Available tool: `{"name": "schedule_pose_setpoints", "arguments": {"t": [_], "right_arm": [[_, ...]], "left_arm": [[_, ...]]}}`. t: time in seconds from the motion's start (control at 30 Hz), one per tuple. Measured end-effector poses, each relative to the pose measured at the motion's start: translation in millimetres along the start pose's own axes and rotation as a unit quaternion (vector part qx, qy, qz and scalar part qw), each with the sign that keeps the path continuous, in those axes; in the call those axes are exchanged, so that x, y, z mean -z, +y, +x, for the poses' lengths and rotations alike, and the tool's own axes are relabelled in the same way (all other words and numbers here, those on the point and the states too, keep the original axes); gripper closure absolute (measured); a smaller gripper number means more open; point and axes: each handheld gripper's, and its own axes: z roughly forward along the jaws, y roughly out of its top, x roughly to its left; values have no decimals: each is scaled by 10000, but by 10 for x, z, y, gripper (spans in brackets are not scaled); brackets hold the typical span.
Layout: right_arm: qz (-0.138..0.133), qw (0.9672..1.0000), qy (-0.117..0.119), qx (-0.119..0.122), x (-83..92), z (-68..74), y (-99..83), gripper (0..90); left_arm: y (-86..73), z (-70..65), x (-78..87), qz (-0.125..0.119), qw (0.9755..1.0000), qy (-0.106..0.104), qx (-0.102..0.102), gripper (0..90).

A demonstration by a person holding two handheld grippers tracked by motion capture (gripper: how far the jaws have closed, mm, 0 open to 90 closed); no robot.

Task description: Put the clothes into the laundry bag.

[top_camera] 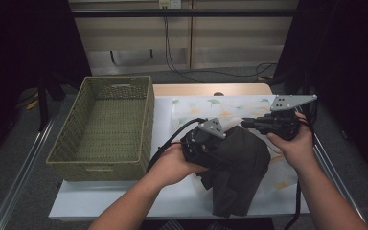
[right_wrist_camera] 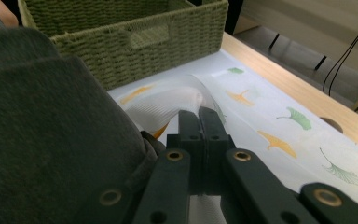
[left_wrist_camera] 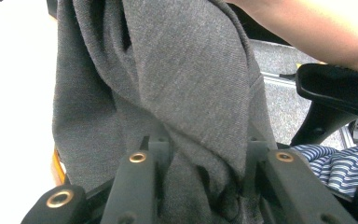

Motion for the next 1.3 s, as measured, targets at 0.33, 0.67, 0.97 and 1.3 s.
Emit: {"name": "schedule_pose_setpoints", "arguments": {"t": [0.33,0.67,0.97,1.3], "right_arm": [[-175,9998,-35,112,83,84,139,900],[-298,9994,-49,145,165,108,176,900],[-368,9992,-91,157,236,111,154,900],[-432,9989,-89,185,238,128,163,900]], "left_arm": [[-7,27,-109,101,9999,12,53,669],[54,98,-231,267,9994,50,204,667],[69,78,-161,140,9972,704,197,666],[73,110,-197,89,9938,1079,237,666]]}}
